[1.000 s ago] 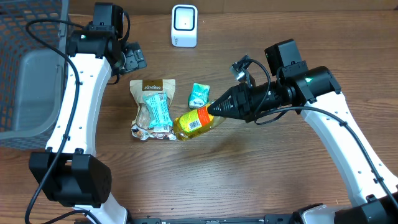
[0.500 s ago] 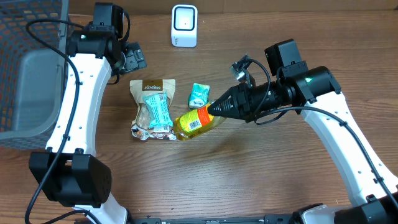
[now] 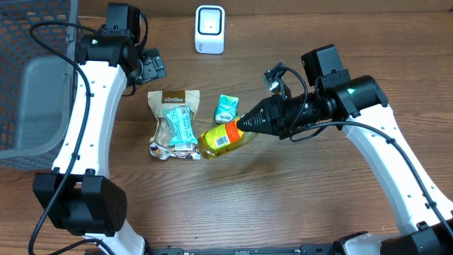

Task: Scan the item barcode
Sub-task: 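Carry the yellow bottle to the scanner and hold it under it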

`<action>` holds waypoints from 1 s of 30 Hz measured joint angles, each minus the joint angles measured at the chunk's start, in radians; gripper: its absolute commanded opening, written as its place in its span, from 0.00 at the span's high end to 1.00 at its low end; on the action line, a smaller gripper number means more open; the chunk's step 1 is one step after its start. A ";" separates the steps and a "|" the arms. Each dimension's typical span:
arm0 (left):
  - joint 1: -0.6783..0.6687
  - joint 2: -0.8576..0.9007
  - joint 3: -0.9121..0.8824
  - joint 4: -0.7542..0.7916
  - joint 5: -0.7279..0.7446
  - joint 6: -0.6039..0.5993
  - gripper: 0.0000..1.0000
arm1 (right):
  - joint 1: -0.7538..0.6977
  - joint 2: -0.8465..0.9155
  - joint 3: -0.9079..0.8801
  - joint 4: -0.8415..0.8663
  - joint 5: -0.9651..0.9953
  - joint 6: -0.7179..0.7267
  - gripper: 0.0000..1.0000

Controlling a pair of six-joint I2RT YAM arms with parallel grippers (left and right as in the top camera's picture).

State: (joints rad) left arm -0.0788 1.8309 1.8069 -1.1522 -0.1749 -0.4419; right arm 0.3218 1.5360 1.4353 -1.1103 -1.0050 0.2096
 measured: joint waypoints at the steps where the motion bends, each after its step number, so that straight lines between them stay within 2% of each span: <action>1: 0.000 0.000 0.000 0.000 0.000 0.000 0.00 | 0.000 0.000 0.000 0.003 0.005 0.000 0.92; 3: 0.000 0.000 0.000 0.000 0.000 0.000 0.00 | -0.001 0.000 0.000 0.014 0.015 0.000 0.96; 11: 0.000 0.000 0.000 0.000 0.000 0.000 0.01 | -0.055 0.000 0.000 0.241 0.041 0.002 0.97; 20: 0.000 0.000 0.000 0.000 0.000 0.000 0.01 | -0.060 0.002 0.018 0.272 0.261 0.052 0.97; 23: 0.000 0.000 0.000 0.000 0.000 0.000 0.00 | -0.059 0.035 0.128 0.194 0.303 0.060 0.97; 30: 0.000 0.000 0.000 0.000 0.000 0.000 0.01 | -0.051 0.191 0.544 0.040 0.400 0.010 0.97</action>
State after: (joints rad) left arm -0.0788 1.8309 1.8069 -1.1522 -0.1749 -0.4419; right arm 0.2710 1.7271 1.9793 -1.0698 -0.6052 0.2192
